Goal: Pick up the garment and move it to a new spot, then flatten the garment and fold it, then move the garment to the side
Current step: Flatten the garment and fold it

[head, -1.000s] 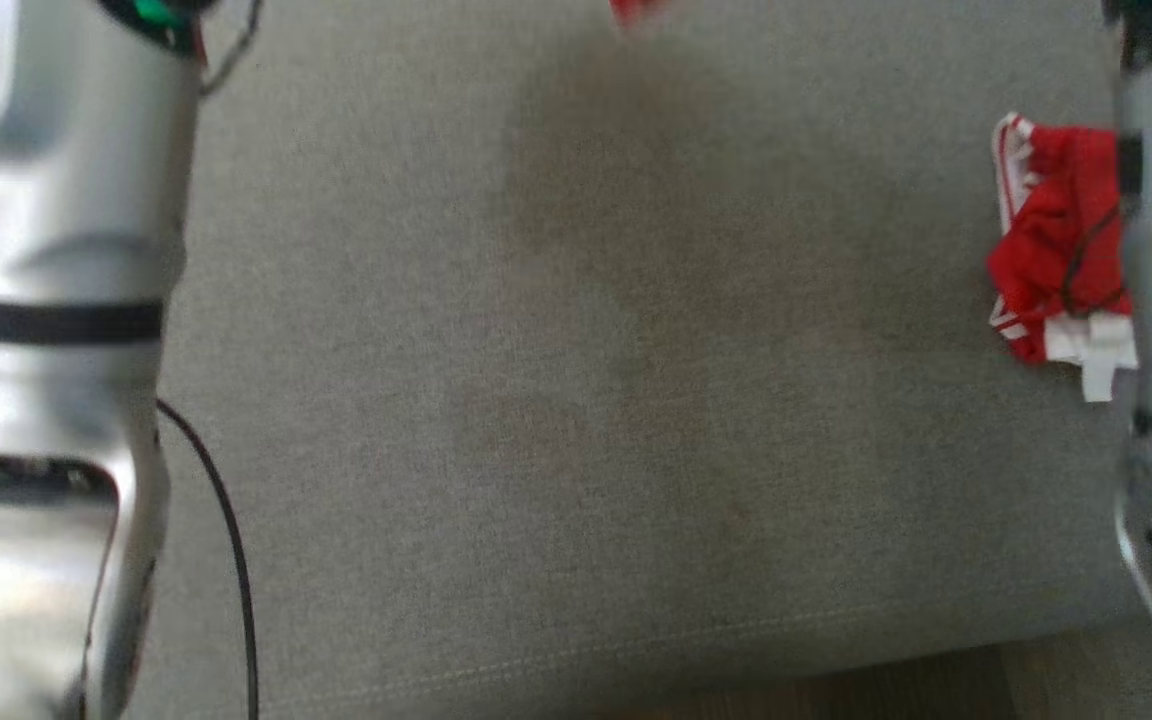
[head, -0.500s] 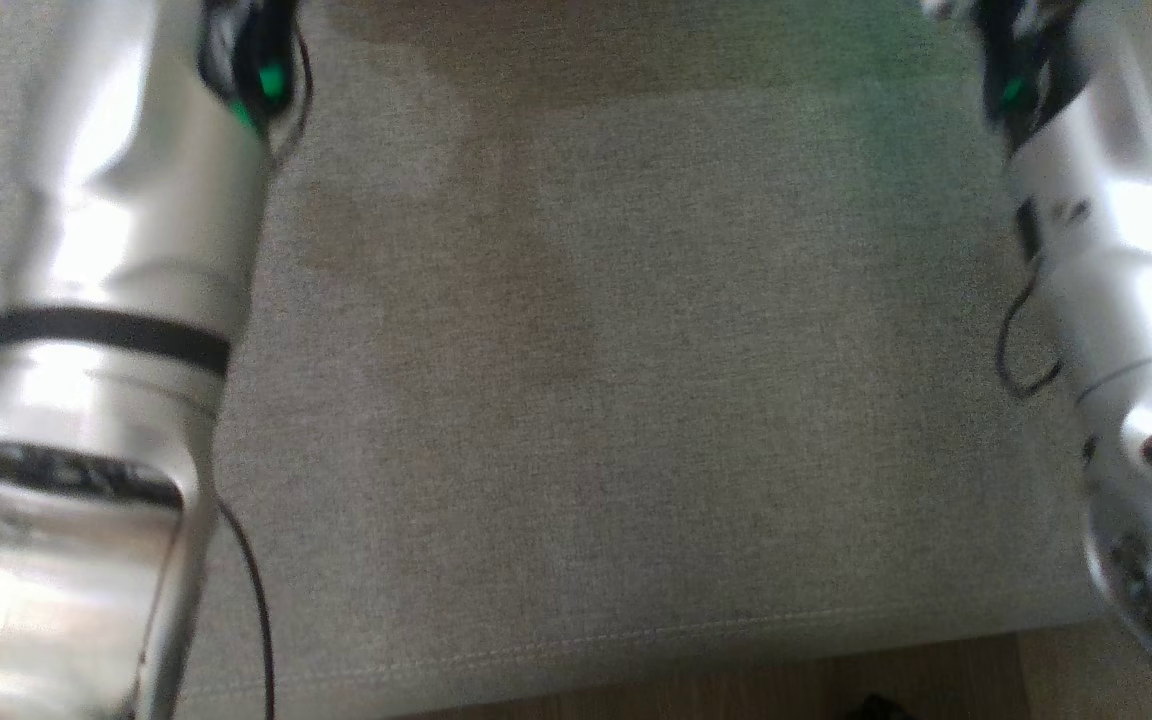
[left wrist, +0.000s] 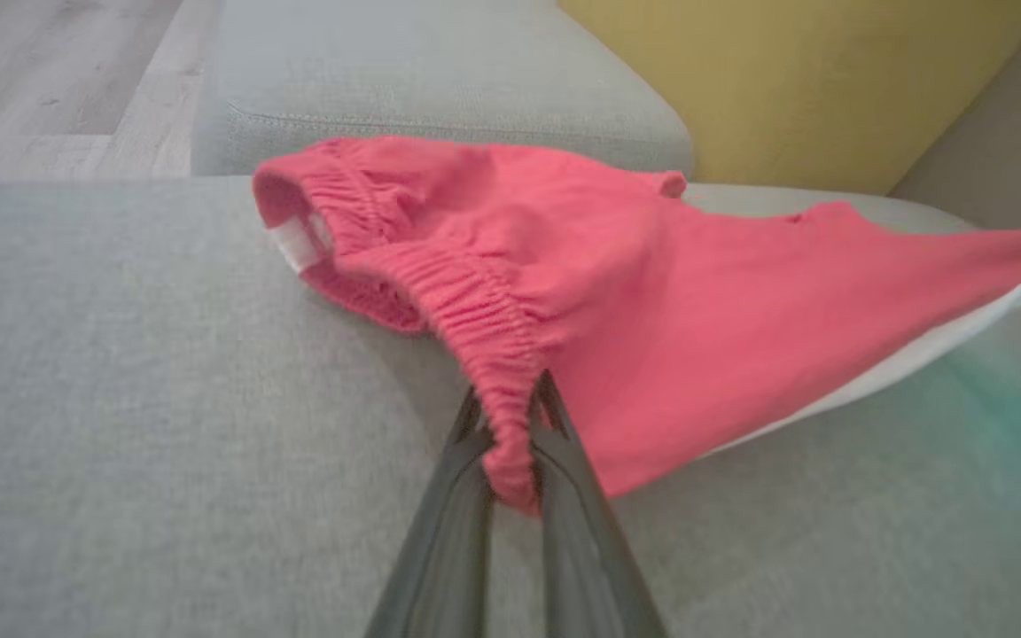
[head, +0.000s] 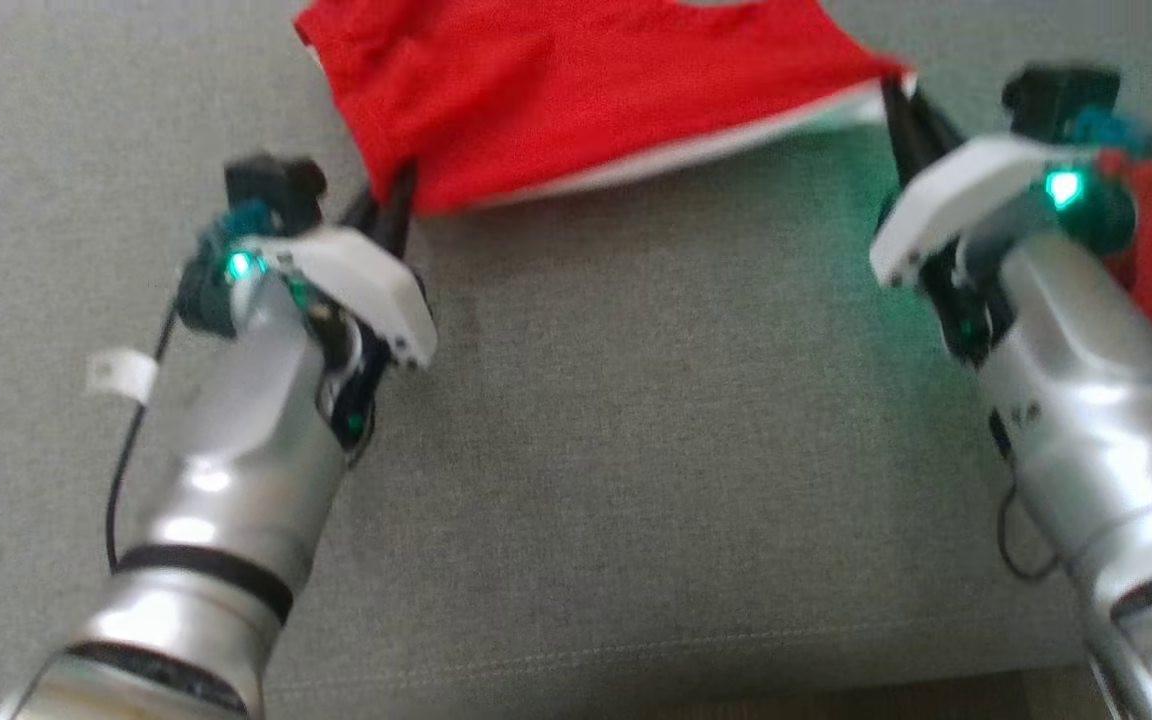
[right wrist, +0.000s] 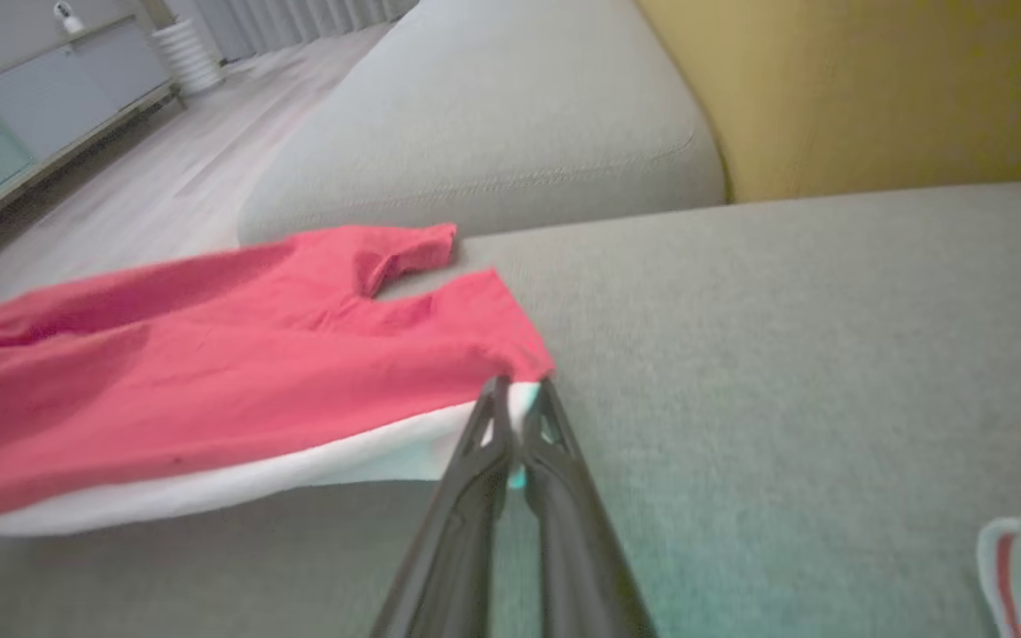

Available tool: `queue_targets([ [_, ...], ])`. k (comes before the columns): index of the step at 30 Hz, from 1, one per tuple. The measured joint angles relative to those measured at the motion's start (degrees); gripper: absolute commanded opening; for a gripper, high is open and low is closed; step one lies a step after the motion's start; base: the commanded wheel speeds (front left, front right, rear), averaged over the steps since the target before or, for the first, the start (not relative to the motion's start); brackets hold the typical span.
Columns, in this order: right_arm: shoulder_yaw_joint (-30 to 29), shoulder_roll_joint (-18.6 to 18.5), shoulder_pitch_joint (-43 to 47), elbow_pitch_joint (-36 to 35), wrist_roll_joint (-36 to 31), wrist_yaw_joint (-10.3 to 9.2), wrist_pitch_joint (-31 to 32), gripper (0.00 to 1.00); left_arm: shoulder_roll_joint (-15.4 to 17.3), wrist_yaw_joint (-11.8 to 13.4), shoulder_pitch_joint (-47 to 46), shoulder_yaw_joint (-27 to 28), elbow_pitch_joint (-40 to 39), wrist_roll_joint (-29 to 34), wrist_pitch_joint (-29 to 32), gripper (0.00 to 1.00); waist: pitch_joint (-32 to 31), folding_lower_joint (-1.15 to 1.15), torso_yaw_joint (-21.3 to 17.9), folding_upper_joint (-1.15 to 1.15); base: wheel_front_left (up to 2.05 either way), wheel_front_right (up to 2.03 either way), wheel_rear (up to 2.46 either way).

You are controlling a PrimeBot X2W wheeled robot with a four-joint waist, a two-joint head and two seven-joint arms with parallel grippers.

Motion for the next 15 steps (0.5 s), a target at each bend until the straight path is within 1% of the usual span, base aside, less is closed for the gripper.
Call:
queue_targets([
  [4,3.3,-2.3,6.0,-2.5,2.4,0.00,3.2,0.00,0.2,0.0,4.6,-2.2,-1.7,0.2,0.0,0.00,-2.6,0.00,0.1,0.00,0.00,0.00,0.00],
  [8,5.6,-4.7,11.4,-4.9,4.3,0.00,6.4,0.00,0.8,0.0,8.3,-5.6,-3.9,2.6,-0.1,0.00,-5.1,0.00,-0.1,0.00,0.00,0.00,0.00],
  [15,6.4,-7.2,18.6,-10.2,7.2,0.00,9.7,0.00,2.8,-0.4,16.9,-9.4,-7.0,3.5,0.1,0.00,-9.0,0.00,-1.3,0.00,0.00,0.00,0.00],
])
